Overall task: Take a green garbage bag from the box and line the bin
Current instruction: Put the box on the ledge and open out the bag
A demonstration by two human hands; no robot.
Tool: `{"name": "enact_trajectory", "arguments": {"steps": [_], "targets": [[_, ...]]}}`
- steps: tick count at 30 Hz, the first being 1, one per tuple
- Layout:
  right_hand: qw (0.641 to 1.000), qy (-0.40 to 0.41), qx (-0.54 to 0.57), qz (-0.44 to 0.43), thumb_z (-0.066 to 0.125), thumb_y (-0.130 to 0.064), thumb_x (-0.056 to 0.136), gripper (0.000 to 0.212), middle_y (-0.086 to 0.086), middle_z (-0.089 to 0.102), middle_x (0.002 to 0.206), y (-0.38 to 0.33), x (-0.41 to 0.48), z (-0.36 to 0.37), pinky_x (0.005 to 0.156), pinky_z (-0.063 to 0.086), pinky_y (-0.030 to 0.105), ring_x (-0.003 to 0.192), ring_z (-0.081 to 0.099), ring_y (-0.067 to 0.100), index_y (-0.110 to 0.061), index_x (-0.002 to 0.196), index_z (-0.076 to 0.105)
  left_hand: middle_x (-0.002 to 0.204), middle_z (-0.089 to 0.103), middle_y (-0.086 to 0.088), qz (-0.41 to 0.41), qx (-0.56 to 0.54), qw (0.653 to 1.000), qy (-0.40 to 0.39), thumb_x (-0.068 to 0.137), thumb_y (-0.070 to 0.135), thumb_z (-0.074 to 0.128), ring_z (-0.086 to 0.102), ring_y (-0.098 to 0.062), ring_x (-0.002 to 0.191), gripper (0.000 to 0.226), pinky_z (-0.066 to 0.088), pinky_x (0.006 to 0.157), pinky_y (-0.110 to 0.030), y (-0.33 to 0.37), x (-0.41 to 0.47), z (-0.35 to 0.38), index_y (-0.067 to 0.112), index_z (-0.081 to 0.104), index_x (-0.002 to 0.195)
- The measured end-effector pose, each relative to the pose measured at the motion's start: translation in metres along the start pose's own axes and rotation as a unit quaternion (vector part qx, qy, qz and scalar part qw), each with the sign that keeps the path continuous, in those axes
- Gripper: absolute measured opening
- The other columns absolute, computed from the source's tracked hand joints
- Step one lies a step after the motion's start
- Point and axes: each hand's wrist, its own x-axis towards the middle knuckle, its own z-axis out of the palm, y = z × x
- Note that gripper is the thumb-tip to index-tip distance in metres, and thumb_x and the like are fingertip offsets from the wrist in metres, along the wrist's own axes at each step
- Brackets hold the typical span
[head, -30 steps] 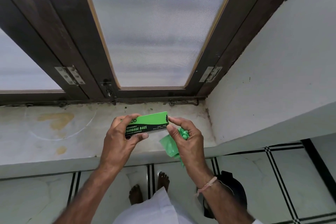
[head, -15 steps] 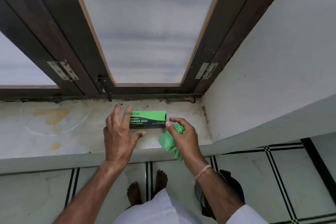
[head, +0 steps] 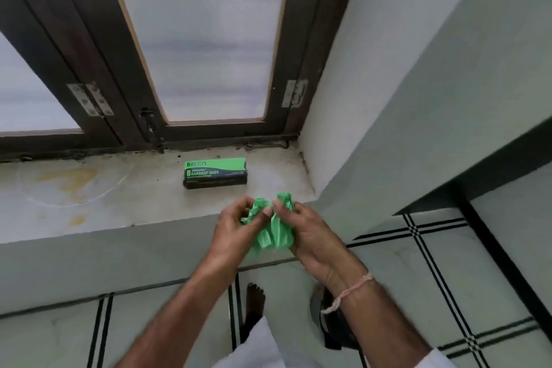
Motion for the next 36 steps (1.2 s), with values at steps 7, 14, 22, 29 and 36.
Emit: {"name": "enact_trajectory", "arguments": {"steps": [7,14,22,29,36], "targets": [[0.989,0.135,-0.064,-0.019,0.073,-0.020,0.093,0.011,0.003,0.079,0.092,0.046,-0.088,-0.019,0.058,0.054,0.021,0.073,0.073,0.010,-0.015,0.102,0.072,0.102,0.080,-0.013,-0.077,-0.095,0.992,0.016,0.096,0.023,0.068,0.077,-0.032,0.095,0.028,0.062,0.066,-0.033,-0.018,-0.073,0.016,0.003,0.067,0.115],[0.981,0.145,-0.082,-0.098,0.069,-0.020,0.097,0.011,0.004,0.079,0.084,0.061,-0.144,-0.060,0.058,0.058,0.027,0.075,0.074,0.016,-0.011,0.096,0.062,0.120,0.078,-0.005,-0.144,-0.126,0.979,-0.077,0.094,0.072,0.041,0.076,-0.023,0.109,0.065,0.060,0.088,-0.041,-0.027,-0.139,0.056,0.024,0.065,0.131],[0.998,0.037,0.052,-0.027,0.073,-0.022,0.091,0.047,0.026,0.070,0.128,0.062,-0.211,-0.187,0.104,0.054,0.048,0.121,0.067,0.040,0.003,0.130,0.064,0.097,0.075,-0.020,-0.142,-0.133,0.975,-0.108,0.091,0.032,0.071,0.074,-0.030,0.081,0.034,0.062,0.073,-0.039,-0.063,-0.179,0.179,0.001,0.069,0.106],[0.994,0.053,0.081,0.048,0.069,-0.028,0.093,0.036,0.009,0.079,0.094,0.047,-0.281,-0.326,0.064,0.063,0.028,0.074,0.073,0.016,-0.004,0.119,0.069,0.089,0.070,-0.018,-0.117,-0.050,0.985,-0.113,0.084,0.040,0.083,0.067,-0.030,0.077,0.040,0.057,0.074,-0.045,-0.109,-0.215,0.286,0.004,0.067,0.091],[0.994,0.088,-0.050,0.029,0.068,-0.032,0.097,0.032,0.005,0.079,0.099,0.043,-0.311,-0.385,0.067,0.057,0.025,0.084,0.072,0.014,-0.010,0.119,0.075,0.089,0.074,-0.012,-0.085,0.030,0.994,-0.067,0.085,0.026,0.077,0.069,-0.030,0.080,0.027,0.060,0.071,-0.040,-0.118,-0.226,0.347,0.004,0.071,0.098]]}}
